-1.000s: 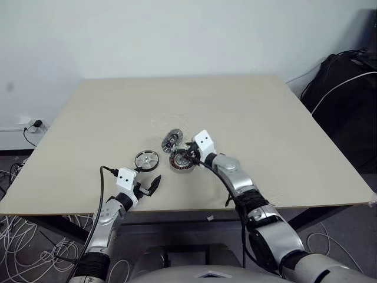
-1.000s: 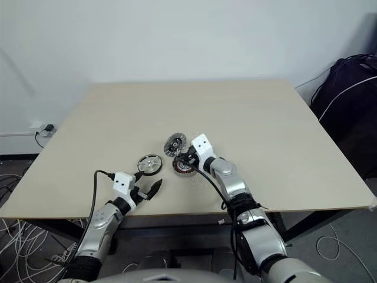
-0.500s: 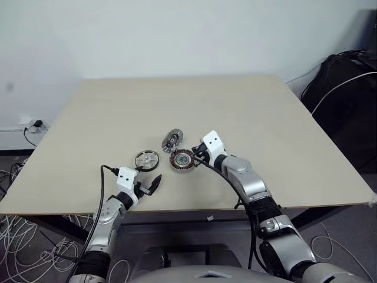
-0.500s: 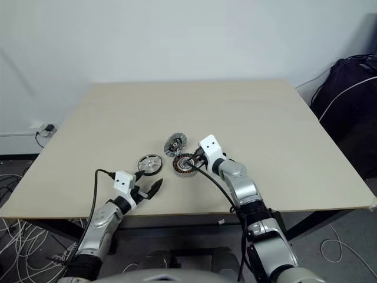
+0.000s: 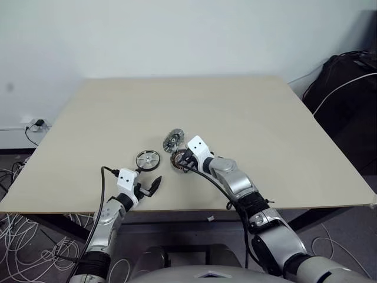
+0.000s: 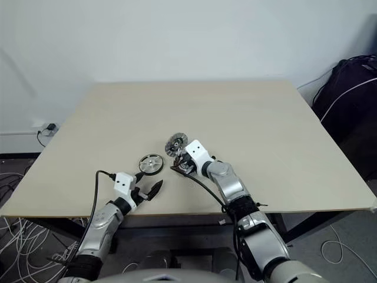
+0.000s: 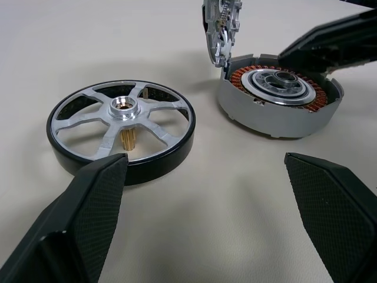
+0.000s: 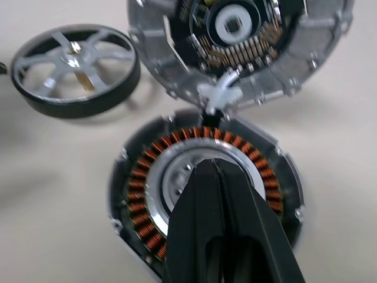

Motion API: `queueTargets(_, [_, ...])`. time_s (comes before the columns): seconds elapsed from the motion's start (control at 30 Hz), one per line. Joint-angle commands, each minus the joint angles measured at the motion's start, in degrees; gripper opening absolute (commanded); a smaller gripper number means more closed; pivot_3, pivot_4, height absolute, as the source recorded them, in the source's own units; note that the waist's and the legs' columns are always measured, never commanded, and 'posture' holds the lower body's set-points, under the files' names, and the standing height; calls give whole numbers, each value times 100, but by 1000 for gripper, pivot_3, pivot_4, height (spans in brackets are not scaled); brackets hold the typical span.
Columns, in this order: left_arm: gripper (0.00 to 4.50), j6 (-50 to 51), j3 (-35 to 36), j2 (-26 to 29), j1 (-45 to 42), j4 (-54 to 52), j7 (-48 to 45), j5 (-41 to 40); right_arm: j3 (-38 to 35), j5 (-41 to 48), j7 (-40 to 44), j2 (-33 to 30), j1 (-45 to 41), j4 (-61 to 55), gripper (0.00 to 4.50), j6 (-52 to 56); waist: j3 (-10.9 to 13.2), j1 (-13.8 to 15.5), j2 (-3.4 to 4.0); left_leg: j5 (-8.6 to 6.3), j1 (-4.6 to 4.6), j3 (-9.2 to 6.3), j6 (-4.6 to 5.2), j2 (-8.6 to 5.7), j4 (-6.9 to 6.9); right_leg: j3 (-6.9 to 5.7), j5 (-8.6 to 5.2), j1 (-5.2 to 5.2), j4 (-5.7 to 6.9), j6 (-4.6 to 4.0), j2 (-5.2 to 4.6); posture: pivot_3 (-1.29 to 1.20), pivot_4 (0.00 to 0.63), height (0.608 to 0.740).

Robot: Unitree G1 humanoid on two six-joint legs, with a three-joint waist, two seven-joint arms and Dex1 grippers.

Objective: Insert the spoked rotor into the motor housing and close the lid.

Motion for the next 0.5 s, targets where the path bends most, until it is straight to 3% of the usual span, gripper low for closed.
queueTargets(0.03, [4500,-91,46,4,-25,-218,28,-49,-78,-4,-21,15,-192,13,23,-171,0,-6,0,0,0,0,0,0,0,0,0,0,0,0,0,0,0,740])
queueTargets(0.5, [4500,-54,41,1,-6,-285,52,-55,-52,-12,-41,-16,-126,165,23,-173,0,-21,0,0,0,0,0,0,0,0,0,0,0,0,0,0,0,740])
